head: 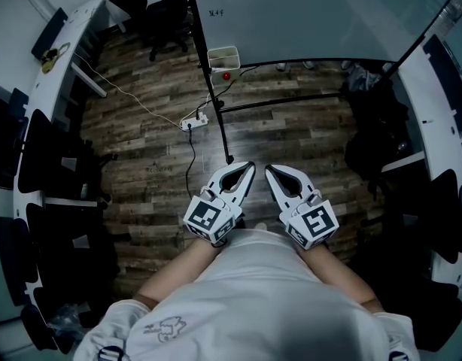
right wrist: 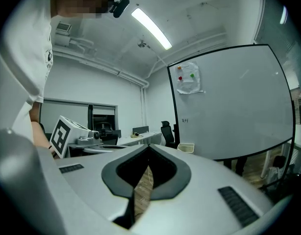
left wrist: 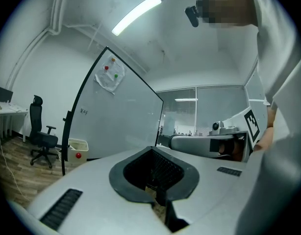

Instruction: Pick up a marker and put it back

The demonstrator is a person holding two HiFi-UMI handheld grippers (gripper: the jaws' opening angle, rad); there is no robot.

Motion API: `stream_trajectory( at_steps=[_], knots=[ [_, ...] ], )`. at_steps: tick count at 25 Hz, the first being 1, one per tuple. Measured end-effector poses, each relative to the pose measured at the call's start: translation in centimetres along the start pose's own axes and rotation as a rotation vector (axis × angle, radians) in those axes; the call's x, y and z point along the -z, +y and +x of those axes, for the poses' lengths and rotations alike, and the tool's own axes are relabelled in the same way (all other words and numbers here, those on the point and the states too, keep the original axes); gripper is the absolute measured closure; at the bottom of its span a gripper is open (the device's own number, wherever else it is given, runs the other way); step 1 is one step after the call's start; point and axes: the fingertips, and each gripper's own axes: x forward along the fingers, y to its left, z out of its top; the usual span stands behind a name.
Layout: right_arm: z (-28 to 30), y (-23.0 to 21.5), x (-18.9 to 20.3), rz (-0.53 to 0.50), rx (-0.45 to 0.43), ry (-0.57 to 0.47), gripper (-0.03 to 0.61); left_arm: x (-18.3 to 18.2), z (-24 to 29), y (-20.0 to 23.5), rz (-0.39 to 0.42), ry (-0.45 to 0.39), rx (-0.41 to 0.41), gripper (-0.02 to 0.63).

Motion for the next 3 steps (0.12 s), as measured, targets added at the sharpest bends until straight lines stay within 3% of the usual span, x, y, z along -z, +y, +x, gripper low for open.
stream_trajectory(
  at_steps=[3],
  knots=[
    [-0.96,-0.06,0.27,0.030,-0.001,-0.003,0.568,0.35,0.00,-1.21,0.003,0.004,0.006,0.609]
  ],
)
